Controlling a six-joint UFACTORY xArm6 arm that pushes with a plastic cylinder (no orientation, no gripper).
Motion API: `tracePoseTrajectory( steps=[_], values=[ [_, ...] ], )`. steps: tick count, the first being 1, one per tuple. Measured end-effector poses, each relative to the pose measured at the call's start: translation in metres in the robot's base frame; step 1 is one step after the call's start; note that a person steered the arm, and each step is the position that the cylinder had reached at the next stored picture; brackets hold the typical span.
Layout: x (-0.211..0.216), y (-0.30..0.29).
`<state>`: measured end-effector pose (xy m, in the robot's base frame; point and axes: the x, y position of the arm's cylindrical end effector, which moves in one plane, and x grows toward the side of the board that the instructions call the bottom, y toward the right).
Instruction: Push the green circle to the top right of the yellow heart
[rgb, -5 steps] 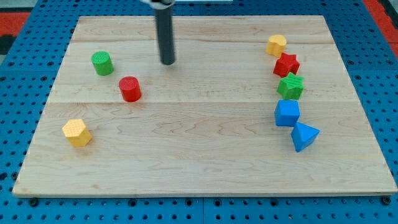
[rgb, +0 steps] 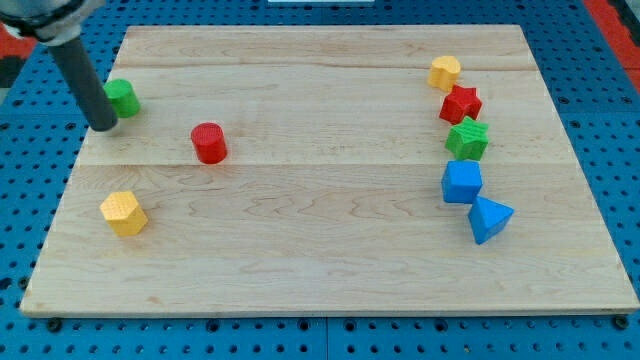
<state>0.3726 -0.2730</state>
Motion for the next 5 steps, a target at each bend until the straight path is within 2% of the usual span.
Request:
tracePoseTrajectory(
  steps=[1,2,3,4,5],
  values=[
    [-0.042,0.027],
    [-0.068,0.029],
    [-0.072,-0.002],
    [-0.104,0.027],
    [-0.11,0.131]
  ],
)
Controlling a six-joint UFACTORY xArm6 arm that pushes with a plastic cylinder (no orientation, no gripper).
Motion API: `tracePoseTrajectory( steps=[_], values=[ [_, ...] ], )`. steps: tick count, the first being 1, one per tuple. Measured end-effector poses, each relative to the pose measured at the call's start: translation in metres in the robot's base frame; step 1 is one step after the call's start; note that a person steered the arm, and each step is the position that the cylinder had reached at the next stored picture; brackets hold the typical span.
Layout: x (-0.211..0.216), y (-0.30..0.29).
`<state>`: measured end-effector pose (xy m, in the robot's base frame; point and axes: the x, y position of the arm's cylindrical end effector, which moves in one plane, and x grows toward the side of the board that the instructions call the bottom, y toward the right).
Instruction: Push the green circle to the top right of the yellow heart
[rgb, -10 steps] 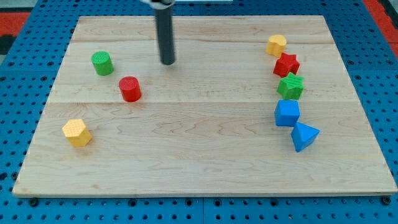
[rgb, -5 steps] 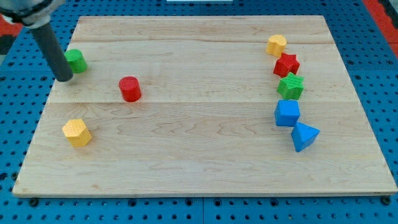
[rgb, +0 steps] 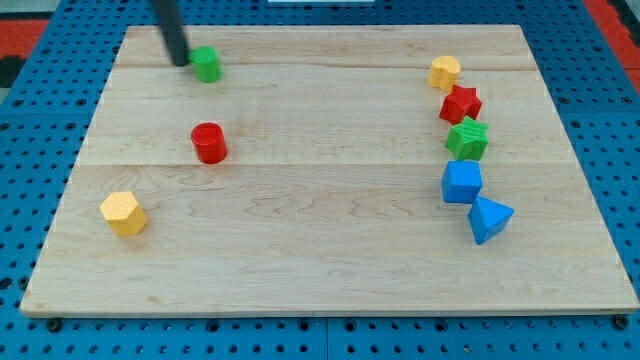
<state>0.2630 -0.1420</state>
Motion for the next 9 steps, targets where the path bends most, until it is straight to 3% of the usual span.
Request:
tracePoseTrajectory(
  steps=[1,2,3,5,6,7,9],
  values=[
    [0.015,0.068],
    [0.056,0.076],
    [0.033,0.134],
    [0.001,0.088],
    [-0.023,0.097],
    [-0.025,0.17],
    [0.02,0.183]
  ],
)
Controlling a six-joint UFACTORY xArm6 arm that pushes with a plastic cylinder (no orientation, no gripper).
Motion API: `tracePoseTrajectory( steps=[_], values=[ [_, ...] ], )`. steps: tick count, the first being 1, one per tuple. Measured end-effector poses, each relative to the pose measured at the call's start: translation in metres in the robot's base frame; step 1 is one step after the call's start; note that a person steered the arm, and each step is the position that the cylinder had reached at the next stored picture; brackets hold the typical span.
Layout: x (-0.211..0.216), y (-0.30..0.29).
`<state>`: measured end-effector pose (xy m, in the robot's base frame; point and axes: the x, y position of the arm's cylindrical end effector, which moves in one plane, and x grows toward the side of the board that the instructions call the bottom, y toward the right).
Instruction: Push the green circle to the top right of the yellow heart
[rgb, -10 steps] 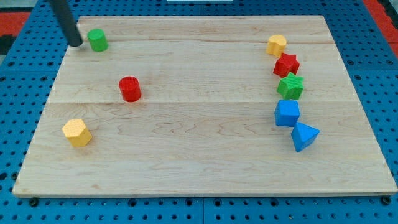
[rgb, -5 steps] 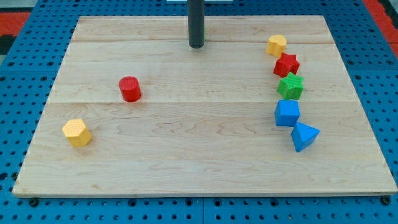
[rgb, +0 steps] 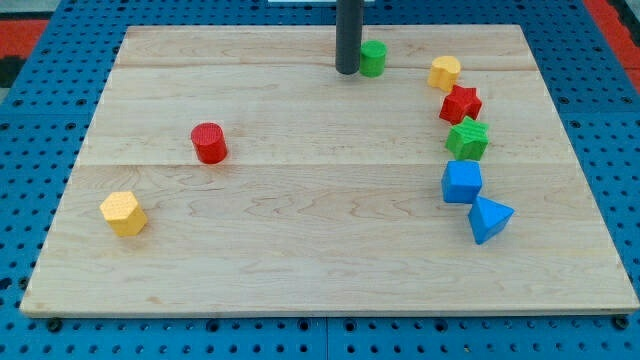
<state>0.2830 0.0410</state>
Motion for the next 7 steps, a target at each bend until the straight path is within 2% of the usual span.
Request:
tracePoseTrajectory(
  steps=[1,2,3,4,5,6,7],
  values=[
    [-0.007,0.025],
    [-0.011,0.008],
    [-0.022,0.027],
    [-0.028,0.073],
    [-0.033,0.043],
    [-0.042,0.059],
    [-0.043,0.098]
  ],
)
